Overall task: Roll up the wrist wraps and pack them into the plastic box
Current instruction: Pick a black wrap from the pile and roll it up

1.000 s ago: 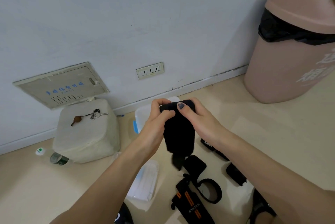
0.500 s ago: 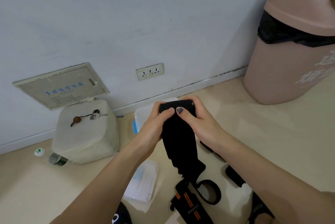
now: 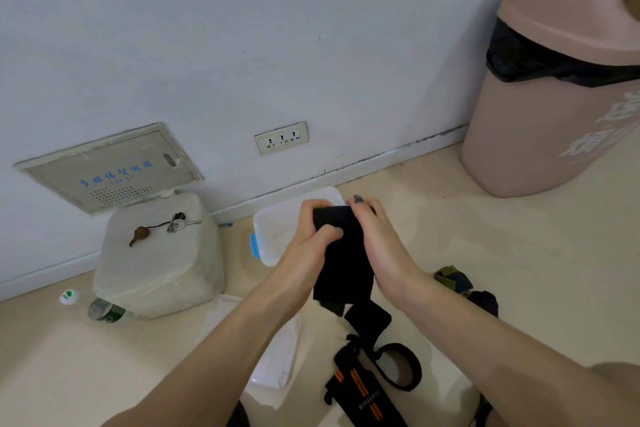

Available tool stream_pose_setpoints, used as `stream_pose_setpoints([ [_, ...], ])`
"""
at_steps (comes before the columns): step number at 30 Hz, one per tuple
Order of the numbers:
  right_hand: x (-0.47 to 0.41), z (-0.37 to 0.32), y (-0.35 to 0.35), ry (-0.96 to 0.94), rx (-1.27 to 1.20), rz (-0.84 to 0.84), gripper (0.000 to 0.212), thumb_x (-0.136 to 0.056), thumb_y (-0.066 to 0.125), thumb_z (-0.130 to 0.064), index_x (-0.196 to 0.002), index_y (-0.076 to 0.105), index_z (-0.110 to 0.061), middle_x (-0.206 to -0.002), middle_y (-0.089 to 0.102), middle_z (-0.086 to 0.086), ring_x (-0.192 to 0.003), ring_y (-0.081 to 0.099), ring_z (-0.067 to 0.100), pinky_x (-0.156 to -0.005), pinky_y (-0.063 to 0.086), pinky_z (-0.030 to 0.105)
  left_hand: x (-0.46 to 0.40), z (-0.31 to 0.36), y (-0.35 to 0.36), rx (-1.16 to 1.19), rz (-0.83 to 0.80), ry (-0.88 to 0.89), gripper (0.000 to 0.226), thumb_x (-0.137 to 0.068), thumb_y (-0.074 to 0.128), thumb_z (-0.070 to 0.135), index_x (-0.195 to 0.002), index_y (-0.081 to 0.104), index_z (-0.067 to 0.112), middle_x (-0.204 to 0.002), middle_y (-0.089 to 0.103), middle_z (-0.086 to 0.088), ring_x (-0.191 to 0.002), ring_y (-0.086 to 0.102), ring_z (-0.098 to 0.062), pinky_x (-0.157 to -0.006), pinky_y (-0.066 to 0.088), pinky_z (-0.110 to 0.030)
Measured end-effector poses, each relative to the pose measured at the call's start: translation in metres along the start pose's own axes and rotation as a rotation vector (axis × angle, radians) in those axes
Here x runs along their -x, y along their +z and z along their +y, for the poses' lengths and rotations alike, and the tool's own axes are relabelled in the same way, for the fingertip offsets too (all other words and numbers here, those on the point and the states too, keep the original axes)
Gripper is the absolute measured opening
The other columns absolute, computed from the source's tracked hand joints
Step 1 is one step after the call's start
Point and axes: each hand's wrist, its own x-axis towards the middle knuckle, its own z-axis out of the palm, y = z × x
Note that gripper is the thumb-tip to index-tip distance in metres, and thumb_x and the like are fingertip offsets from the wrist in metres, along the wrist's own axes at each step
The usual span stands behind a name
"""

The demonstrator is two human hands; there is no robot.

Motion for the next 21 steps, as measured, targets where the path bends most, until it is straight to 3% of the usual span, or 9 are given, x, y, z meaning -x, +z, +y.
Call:
stream_pose_setpoints([
  [5,-0.007,-0.010,-0.003,-0.067,0.048,0.000,0.019,-0.105,0.047,-0.045,-0.113,0.057,-0.032,-0.103,0.066,-0.005,-0.090,0.066,0.008,-0.076,0.051,0.027,-0.002,0.010,-0.010,0.039,0.008,0.055,0.037,-0.079,0.056,0.019,-0.113,0.056,0.033,-0.099,0.066,0.001,-0.089,0.064,-0.017,-0.075,0.051,-0.035],
  [8,-0.010,-0.008,-0.005,-0.091,0.155,-0.003,0.019,-0.102,0.049,-0.050,-0.112,0.058,-0.037,-0.106,0.069,-0.005,-0.093,0.070,0.010,-0.088,0.061,0.042,-0.005,0.011,-0.014,0.044,0.028,0.115,0.039,-0.077,0.057,0.012,-0.107,0.057,0.036,-0.103,0.062,-0.006,-0.092,0.062,-0.022,-0.079,0.052,-0.039],
  [11,-0.009,-0.006,-0.009,-0.114,0.204,-0.026,0.023,-0.096,0.052,-0.058,-0.105,0.063,-0.040,-0.103,0.073,-0.005,-0.096,0.073,0.014,-0.093,0.059,0.052,-0.005,0.010,-0.018,0.061,0.024,0.118,0.041,-0.075,0.056,0.009,-0.108,0.056,0.035,-0.103,0.061,-0.007,-0.090,0.060,-0.023,-0.079,0.050,-0.040],
  [14,-0.009,-0.006,-0.010,-0.144,0.202,-0.042,0.019,-0.102,0.054,-0.049,-0.109,0.063,-0.034,-0.106,0.073,0.001,-0.095,0.072,0.014,-0.094,0.059,0.046,-0.005,0.009,-0.020,0.056,0.004,0.086,0.042,-0.074,0.056,0.012,-0.108,0.055,0.036,-0.103,0.062,-0.004,-0.089,0.060,-0.021,-0.078,0.048,-0.037],
  [17,-0.009,-0.005,-0.011,-0.158,0.201,-0.050,0.017,-0.104,0.054,-0.044,-0.113,0.061,-0.032,-0.110,0.072,0.008,-0.094,0.072,0.017,-0.087,0.059,0.038,-0.006,0.008,-0.019,0.066,-0.010,0.022,0.039,-0.075,0.058,0.018,-0.110,0.055,0.037,-0.105,0.063,0.000,-0.096,0.061,-0.020,-0.086,0.048,-0.041],
  [21,-0.008,-0.005,-0.012,-0.189,0.196,-0.062,0.016,-0.104,0.056,-0.038,-0.117,0.061,-0.031,-0.112,0.072,0.009,-0.098,0.073,0.020,-0.089,0.058,0.040,-0.004,0.010,-0.018,0.080,0.011,-0.026,0.022,-0.097,0.061,0.039,-0.115,0.055,0.027,-0.103,0.063,0.002,-0.094,0.064,-0.013,-0.085,0.052,-0.037],
])
